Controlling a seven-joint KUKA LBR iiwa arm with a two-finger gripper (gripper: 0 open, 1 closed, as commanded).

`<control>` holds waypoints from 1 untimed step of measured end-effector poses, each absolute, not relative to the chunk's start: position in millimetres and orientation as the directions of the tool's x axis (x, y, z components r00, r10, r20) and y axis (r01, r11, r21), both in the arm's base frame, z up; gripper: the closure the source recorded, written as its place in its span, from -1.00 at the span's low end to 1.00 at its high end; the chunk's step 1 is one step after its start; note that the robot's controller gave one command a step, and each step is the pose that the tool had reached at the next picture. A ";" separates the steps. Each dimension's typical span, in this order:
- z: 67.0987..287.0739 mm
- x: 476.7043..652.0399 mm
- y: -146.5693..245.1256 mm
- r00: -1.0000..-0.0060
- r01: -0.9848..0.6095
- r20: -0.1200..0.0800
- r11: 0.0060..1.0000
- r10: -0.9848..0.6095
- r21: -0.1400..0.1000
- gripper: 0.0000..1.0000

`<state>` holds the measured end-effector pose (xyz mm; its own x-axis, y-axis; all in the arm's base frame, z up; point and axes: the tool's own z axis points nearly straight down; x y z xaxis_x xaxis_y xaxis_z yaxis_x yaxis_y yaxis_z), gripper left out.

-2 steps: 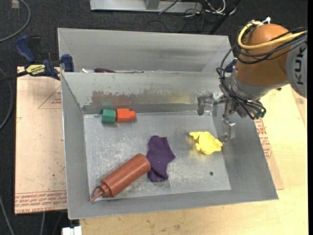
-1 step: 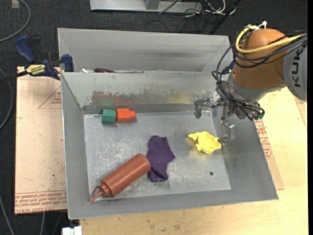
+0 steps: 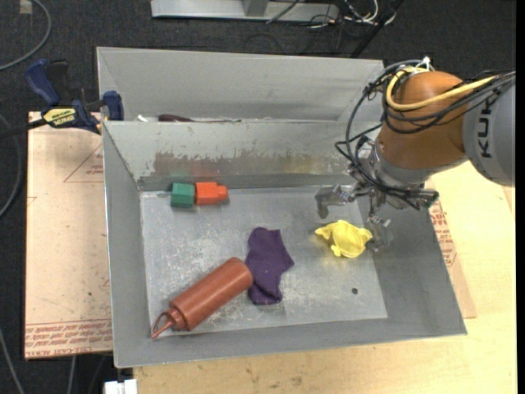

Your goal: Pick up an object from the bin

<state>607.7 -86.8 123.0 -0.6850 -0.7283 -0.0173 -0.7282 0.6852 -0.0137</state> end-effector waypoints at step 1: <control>112.3 606.6 -87.1 -0.646 -0.763 -0.016 0.646 -0.763 -0.015 -1.00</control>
Offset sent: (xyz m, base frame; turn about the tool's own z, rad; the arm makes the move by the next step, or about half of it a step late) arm -0.0319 0.0158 0.1045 -0.0098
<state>606.6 -87.1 112.3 -0.6458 -0.7633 -0.0165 -0.7632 0.6460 -0.0148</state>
